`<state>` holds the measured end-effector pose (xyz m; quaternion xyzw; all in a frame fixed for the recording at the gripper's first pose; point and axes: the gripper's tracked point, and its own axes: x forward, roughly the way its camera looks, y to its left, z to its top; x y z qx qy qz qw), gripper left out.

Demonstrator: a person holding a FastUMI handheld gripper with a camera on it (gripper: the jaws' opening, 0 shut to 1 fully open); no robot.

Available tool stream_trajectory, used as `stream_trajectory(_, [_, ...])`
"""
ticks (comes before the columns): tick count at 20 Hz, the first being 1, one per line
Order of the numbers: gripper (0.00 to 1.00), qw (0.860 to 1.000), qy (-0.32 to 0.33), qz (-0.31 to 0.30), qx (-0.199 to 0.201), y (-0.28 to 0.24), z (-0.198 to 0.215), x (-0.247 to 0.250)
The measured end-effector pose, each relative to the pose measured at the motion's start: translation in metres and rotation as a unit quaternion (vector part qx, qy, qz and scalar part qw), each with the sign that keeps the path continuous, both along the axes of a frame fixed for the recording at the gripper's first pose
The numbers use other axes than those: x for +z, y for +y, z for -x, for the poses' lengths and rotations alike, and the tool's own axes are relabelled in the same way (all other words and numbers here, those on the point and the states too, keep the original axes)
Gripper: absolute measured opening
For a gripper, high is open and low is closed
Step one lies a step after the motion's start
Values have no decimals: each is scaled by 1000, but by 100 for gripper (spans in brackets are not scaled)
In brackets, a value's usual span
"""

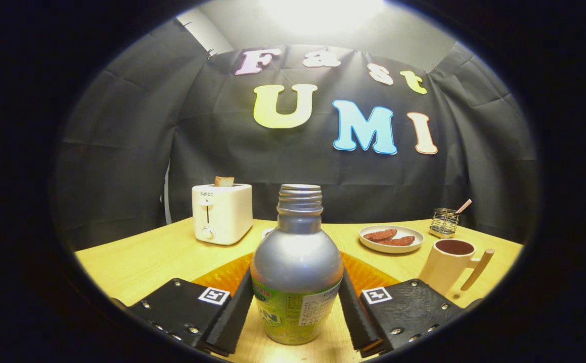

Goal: Take the bottle from table, then pour the juice into the cup, finally place the bottle on the coaster

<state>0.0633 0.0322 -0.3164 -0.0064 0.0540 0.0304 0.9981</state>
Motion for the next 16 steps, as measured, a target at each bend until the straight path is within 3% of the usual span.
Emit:
stream_trajectory(5, [77,1000,4,1,2,-8,-4,15])
stream_trajectory(10, [75,993,-3,-115,6,-34,-20,39])
stream_trajectory(16, [75,965,0,-263,-12,-68,-38,45])
